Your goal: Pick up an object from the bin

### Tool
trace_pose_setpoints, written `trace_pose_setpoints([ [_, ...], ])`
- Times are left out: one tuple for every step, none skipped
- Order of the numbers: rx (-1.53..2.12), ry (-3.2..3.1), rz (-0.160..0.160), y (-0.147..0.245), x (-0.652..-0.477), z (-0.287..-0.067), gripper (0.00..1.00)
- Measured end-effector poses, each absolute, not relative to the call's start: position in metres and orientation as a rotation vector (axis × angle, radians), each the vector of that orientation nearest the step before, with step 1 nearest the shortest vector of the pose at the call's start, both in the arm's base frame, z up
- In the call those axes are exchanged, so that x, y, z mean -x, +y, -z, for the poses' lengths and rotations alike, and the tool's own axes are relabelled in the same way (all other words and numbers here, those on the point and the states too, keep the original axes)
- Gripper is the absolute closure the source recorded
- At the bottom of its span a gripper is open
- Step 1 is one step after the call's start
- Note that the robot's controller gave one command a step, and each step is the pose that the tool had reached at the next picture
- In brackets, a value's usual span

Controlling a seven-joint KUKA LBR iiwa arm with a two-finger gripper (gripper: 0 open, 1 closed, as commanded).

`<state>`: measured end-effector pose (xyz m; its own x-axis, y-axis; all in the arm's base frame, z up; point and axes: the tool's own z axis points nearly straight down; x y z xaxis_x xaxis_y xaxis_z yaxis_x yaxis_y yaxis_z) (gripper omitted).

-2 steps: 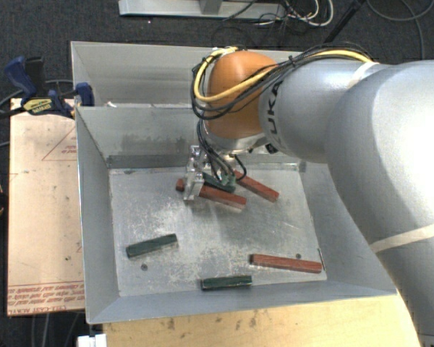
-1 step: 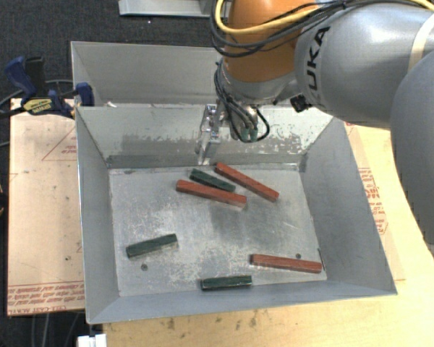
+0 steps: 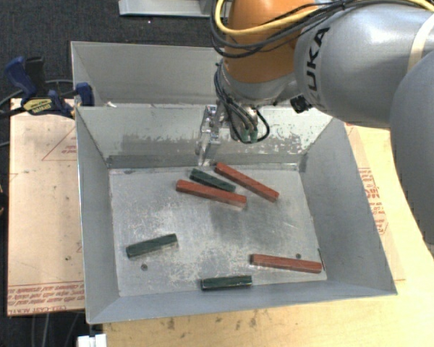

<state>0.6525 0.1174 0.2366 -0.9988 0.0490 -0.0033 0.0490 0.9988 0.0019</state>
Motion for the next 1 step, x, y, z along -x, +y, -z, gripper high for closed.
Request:
trace_pose_setpoints([
  [-0.159, 3.141, -0.001, 0.1132, -0.6523, -0.1391, 0.0],
])
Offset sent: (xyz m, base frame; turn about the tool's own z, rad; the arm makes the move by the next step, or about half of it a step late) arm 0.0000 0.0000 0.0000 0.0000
